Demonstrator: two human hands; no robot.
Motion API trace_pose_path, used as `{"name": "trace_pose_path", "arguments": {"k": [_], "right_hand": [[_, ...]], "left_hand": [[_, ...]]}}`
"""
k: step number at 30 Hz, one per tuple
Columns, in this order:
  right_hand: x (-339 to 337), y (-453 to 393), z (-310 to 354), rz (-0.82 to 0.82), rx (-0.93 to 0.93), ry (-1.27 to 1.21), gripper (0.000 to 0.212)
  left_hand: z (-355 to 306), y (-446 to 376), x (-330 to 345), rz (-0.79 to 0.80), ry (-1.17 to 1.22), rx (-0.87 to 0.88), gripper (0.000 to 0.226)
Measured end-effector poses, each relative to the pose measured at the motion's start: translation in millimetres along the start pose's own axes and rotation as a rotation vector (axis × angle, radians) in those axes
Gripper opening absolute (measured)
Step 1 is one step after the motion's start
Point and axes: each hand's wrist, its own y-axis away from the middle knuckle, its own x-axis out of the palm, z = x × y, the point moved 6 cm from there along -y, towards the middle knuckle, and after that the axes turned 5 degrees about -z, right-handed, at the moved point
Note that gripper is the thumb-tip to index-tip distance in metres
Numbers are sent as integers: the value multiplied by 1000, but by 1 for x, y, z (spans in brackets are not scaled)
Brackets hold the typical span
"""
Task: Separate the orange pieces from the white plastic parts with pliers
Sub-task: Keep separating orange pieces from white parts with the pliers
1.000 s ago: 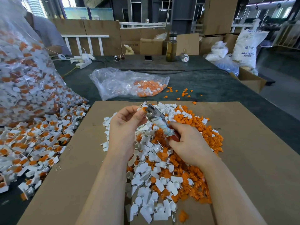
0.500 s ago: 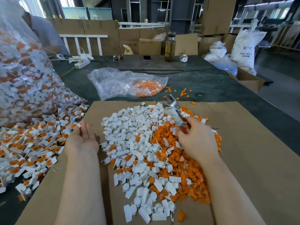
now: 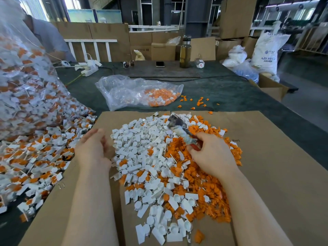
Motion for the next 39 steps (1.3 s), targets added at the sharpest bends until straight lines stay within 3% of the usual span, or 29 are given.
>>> {"name": "trace_pose_path", "arguments": {"k": [3,7,9,16,23,29,36,39], "right_hand": [[5,1,3,10,-35,92,13],[6,3,5,-1,-45,143,18],[6,3,7,0,-60,151,19],[6,5,14,-38,-79,163,18],[8,7,17,-29,-91,173,18],[3,6,14,-105,-29,44,13],[-1,3,8,-174,63,-220,15],[-2,3,8,-156,80,-355,18]], "left_hand": [[-1,4,11,50,-408,265,21],[11,3,25,119,-1172,559,37],[13,6,28,127,-1271,620,35],[8,13,28,128,-1204,652,15],[0,24,32,30,-1079,821,13],[8,59,52,337,-612,680,6],[32,83,69,626,-285,308,9],[36,90,73,686,-291,292,8]]}}
